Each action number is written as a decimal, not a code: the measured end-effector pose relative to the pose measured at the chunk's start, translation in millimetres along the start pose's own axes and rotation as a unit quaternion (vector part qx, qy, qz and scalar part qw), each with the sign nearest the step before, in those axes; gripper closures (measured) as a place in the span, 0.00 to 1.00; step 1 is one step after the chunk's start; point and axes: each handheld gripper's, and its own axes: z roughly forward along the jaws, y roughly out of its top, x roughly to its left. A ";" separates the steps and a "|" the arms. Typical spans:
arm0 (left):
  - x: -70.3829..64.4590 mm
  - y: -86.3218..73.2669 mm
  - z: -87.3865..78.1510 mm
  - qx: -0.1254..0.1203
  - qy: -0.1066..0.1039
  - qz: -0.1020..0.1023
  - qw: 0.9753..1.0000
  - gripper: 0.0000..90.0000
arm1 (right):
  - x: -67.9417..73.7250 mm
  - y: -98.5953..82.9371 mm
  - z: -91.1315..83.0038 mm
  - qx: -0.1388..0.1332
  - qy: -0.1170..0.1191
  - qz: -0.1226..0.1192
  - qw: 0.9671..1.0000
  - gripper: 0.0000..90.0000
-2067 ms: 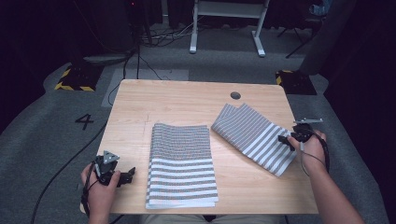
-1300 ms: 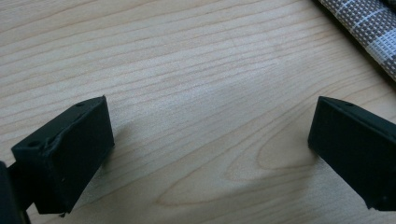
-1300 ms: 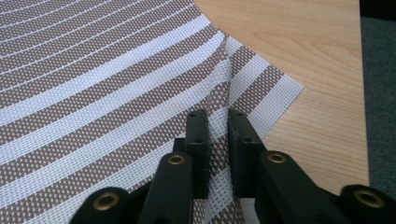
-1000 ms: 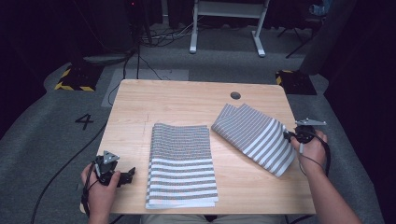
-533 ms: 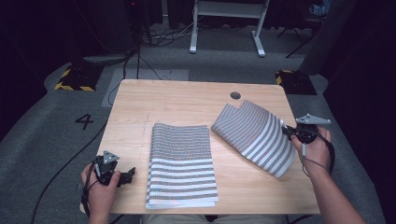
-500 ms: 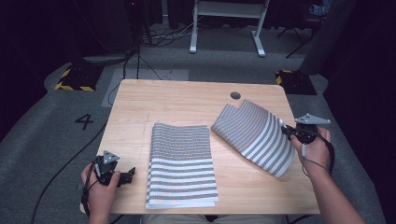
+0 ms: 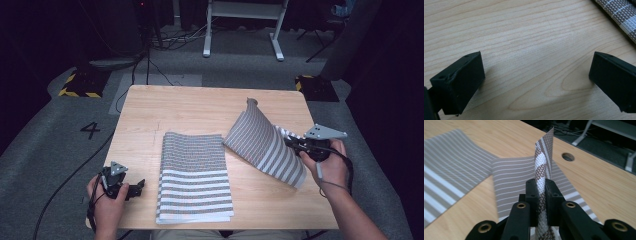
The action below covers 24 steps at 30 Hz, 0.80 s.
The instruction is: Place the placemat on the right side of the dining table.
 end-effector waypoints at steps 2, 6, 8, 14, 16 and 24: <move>0.0 0.0 0.0 0.000 0.000 0.000 1.000 0.00 | 4.7 1.3 -1.0 -0.002 0.008 -0.003 1.000 0.93; 0.0 0.0 0.0 0.000 0.000 0.000 1.000 0.00 | 23.0 3.2 -5.7 -0.008 0.039 -0.019 0.999 0.93; 0.0 0.0 0.0 0.000 0.000 0.000 1.000 0.00 | 32.1 1.1 -7.0 -0.002 0.054 -0.031 0.998 0.93; -0.1 0.0 0.0 0.000 0.000 0.000 1.000 0.00 | 56.1 -9.5 -7.6 0.020 0.090 -0.044 0.995 0.92; -0.1 0.0 -0.1 0.000 0.001 0.000 1.000 0.00 | 68.8 -14.5 -7.6 0.027 0.116 -0.048 0.992 0.92; 0.0 0.0 0.0 0.000 0.001 0.000 1.000 0.00 | 93.7 -27.3 -4.2 0.045 0.169 -0.048 0.983 0.92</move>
